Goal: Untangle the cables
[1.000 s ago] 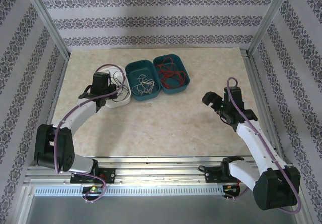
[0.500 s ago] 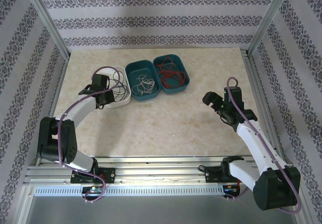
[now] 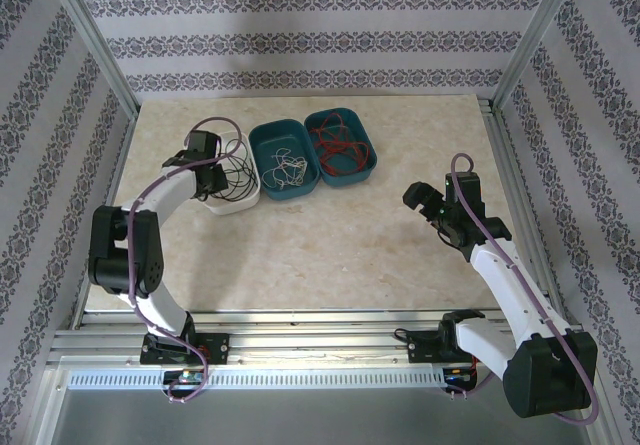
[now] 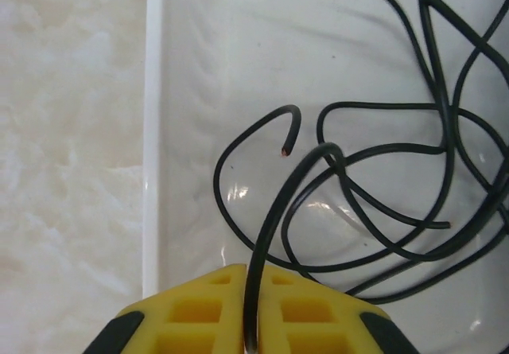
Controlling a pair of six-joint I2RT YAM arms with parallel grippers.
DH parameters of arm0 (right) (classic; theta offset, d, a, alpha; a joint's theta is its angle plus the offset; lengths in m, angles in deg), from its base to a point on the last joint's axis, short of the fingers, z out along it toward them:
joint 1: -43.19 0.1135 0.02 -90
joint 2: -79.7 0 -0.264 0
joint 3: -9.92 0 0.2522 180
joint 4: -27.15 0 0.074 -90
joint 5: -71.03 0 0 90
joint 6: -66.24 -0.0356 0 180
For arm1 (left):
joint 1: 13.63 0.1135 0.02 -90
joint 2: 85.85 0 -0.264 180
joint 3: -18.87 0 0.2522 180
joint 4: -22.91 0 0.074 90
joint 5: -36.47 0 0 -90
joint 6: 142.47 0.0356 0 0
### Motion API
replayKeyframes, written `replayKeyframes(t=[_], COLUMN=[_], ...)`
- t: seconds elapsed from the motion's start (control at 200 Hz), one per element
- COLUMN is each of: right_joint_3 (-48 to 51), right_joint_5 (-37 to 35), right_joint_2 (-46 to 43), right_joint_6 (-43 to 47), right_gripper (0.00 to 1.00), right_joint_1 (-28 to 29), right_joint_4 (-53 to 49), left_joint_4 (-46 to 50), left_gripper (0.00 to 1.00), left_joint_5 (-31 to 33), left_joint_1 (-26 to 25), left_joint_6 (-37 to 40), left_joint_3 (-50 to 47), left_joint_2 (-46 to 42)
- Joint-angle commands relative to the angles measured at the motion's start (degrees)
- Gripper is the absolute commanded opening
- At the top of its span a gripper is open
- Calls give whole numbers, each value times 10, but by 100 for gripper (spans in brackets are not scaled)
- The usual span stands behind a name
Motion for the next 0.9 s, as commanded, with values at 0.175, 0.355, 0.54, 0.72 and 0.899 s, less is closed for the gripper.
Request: replayKeyframes(t=[0.175,0.355,0.54,0.72,0.899], right_joint_3=[5,3,0,-1,0], right_joint_5=[-14,-16,-15,-17,-19], right_joint_2=[-5,-3,1,0,-4], right_joint_6=[-3,-3,-1,4,6], right_gripper=[98,98,98,98,98], right_joint_1=[-5,-5,-6,-7,-11], right_joint_4=[-6,-5,-4,-5,-6], left_joint_4=[44,48,61,66,69], left_gripper=[33,43,59,86,99], left_joint_5=[23,21,24,22,27], left_joint_1=[7,7,7,7,7], left_joint_6=[18,19,23,21,18], left_joint_3=[40,52,68,69,59], left_joint_2=[11,-16,-48,-99,-163])
